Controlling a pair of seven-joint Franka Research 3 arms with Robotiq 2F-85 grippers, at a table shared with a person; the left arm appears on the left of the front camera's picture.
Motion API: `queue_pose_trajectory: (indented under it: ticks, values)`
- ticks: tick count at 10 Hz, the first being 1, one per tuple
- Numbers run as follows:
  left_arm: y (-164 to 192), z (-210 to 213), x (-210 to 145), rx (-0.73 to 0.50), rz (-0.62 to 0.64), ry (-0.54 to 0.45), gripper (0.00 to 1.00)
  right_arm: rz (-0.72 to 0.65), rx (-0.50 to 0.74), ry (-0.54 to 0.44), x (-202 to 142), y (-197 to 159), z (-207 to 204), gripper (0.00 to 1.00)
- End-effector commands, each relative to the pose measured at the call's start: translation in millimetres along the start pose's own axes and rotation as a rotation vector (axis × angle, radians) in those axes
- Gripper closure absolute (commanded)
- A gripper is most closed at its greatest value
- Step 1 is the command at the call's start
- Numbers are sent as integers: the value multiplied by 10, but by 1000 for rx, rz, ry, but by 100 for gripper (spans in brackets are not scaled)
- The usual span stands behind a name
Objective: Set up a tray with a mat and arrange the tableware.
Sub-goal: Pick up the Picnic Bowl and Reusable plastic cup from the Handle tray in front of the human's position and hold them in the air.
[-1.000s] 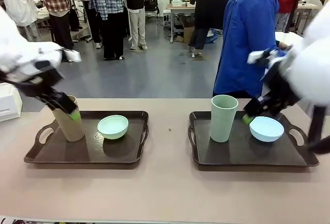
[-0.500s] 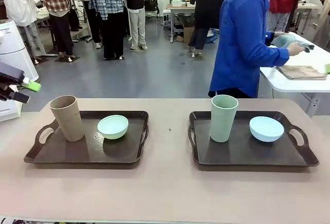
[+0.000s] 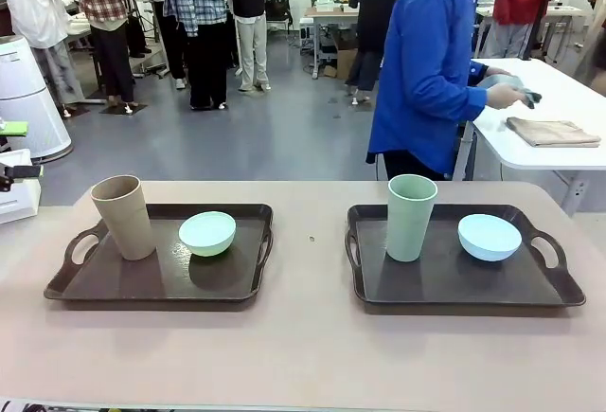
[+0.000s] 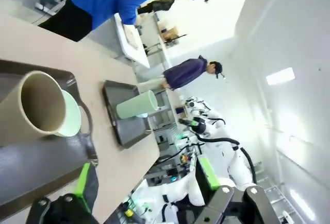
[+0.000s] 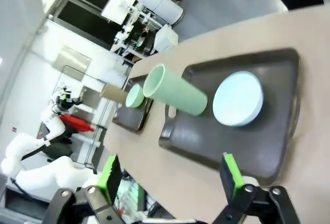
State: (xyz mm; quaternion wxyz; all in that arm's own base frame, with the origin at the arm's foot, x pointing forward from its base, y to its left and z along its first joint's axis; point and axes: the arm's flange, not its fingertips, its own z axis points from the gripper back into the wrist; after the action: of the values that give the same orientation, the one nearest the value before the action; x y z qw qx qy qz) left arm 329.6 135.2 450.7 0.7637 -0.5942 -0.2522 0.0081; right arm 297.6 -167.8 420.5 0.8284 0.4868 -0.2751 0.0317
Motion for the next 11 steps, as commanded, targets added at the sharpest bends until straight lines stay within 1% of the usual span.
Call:
queue_pose_trajectory:
  ticks: [1,3,4,5,7,8,11]
  values:
    - [-126,-192,-284,80,-12,11,0,-27,-30,116,-515,118,-487,0]
    - [-309,-375,-444,169,-23,28,0,-36,-60,153,-495,121,-479,0]
    - [-359,-468,-457,212,-30,36,0,-38,-84,184,-489,127,-460,0]
    - [-111,-203,-98,111,-11,40,0,-35,-120,243,-494,163,-452,0]
    - [-111,-203,-98,111,-11,40,0,-38,-159,276,-479,236,-462,0]
    - [-111,-203,-98,111,-11,40,0,-59,-116,239,-93,11,-394,0]
    - [-111,-203,-98,111,-11,40,0,-59,-116,239,-93,11,-394,0]
